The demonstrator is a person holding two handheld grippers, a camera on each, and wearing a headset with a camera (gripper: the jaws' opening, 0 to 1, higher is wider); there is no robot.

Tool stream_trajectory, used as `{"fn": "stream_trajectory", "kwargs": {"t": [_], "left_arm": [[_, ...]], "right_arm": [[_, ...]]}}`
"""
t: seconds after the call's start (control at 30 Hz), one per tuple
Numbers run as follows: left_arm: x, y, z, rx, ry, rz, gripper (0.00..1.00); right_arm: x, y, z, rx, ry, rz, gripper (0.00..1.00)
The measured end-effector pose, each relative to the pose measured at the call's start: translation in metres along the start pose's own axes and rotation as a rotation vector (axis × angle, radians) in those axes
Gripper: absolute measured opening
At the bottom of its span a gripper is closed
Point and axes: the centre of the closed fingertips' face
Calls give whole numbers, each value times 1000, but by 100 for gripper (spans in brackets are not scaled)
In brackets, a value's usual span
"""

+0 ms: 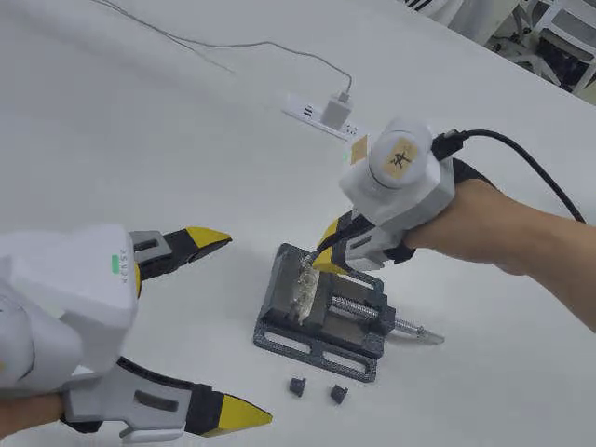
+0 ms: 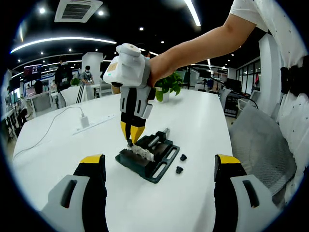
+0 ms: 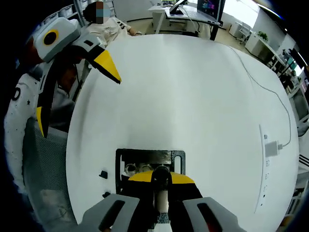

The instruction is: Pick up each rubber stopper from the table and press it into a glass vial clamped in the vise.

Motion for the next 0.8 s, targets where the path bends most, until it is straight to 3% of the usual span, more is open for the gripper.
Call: {"fn": "stream_trajectory", "kwargs": {"t": [0.37,0.53,0.8], "left_arm": [[1,1,-4,-10,4,11,92],[2,2,-5,-9,3,14,91],[5,4,-5,-7,2,18,91]], "right_arm": [[3,1,3,110,42,-42,5],[7,1,3,104,46,-83,5],[9,0,2,25,41,-155,4]]}}
Point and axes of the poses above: the centre of the closed fingertips' face, and the gripper's own axes: x roughly forward along the fingers, z roughly to its right, y roughly out of its top, and after that the axes turned 7 degrees about -x, right-handed
